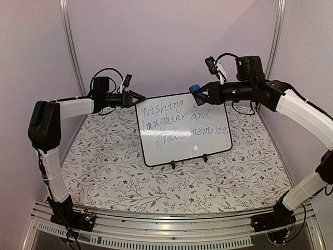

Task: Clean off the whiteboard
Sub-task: Hold the whiteboard at the center of the board.

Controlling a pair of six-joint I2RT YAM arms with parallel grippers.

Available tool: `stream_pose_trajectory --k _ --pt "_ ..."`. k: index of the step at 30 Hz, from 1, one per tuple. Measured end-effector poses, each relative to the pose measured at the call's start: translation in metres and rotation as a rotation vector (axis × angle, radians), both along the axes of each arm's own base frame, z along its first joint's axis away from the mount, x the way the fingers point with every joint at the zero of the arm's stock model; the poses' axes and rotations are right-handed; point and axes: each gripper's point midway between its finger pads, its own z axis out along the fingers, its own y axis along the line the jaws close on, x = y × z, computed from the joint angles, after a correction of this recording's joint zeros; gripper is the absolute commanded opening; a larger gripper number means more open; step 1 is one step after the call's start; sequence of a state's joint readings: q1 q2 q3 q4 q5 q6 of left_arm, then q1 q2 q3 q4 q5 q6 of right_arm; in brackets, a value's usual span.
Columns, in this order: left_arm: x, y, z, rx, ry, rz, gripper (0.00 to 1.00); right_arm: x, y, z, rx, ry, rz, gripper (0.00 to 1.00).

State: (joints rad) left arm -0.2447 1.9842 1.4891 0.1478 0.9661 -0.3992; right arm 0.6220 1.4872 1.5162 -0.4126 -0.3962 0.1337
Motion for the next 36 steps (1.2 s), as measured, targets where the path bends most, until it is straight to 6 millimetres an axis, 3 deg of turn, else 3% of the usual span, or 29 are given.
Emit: stream_pose_trajectory --k 5,11,21,25,30,36 --pt "-0.004 -0.008 -0.003 0.014 0.014 -0.011 0.51 -0.005 0.003 -0.010 0.001 0.029 0.030 0.22" --pt "-0.003 -0.016 0.009 0.016 -0.013 -0.026 0.47 -0.009 -0.002 -0.025 -0.020 0.050 0.017 0.21" --pt "0.001 -0.020 0.010 0.002 -0.013 -0.030 0.42 -0.004 0.000 -0.037 -0.029 0.084 0.008 0.22" --pt "0.003 -0.024 0.010 0.000 -0.019 -0.035 0.39 -0.002 0.000 -0.036 -0.031 0.081 -0.004 0.22" --pt "0.003 -0.024 0.010 -0.002 -0.023 -0.035 0.25 0.001 0.001 -0.036 -0.037 0.071 -0.019 0.22" --pt "0.000 -0.024 0.004 -0.007 -0.011 -0.041 0.25 0.000 0.011 -0.040 -0.040 0.069 -0.016 0.22"
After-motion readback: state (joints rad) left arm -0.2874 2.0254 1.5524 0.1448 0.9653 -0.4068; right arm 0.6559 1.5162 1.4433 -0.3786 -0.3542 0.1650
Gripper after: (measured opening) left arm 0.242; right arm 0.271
